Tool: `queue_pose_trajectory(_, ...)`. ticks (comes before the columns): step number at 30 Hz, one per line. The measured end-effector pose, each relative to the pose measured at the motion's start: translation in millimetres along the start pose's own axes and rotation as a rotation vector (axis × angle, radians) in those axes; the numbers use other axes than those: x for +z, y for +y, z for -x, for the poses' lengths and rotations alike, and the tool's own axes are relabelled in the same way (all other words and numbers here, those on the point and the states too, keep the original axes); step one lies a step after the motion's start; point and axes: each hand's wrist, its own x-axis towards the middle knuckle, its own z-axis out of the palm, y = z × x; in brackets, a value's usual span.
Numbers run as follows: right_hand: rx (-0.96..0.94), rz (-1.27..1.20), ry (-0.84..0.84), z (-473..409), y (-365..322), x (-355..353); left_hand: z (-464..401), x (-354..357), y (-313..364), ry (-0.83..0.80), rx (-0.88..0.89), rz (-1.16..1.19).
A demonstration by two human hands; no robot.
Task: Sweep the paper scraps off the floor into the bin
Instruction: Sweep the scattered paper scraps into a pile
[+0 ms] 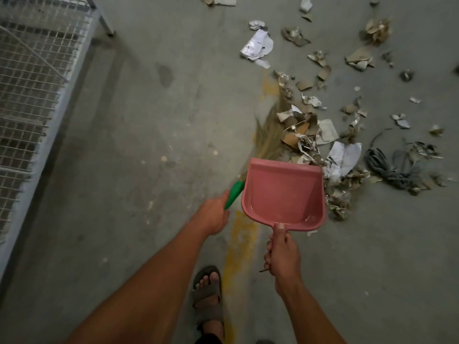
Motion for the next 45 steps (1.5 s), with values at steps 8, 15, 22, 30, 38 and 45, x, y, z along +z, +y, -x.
queue_pose_trajectory(8,-0.006,-0.03,0.065,5.6,-5.1,-26.4,38.0,4.2,-5.4,0.185,0.017,0.09)
queue_pose_trajectory(15,-0.057,-0.008,0.068,10.9,-22.6,-32.9,62.4,-7.1,-13.5,0.245,-0.027,0.119)
queue_pose_trajectory(22,-0.089,-0.043,0.036,2.1,-58.3,-2.5,57.3,-55.9,-13.4,0.382,-0.185,0.286)
queue_pose_trajectory(30,-0.129,0.032,-0.052,-28.4,-98.5,51.6,1.8,-101.0,-69.9,0.563,-0.499,0.68)
queue_pose_trajectory(38,-0.142,0.055,-0.181,-69.0,-154.9,99.6,-59.3,-141.0,-130.3,0.672,-0.933,0.684)
queue_pose_trajectory(45,-0.178,0.075,-0.246,-136.5,-213.6,115.1,-148.4,-223.4,-119.3,0.479,-0.946,0.796)
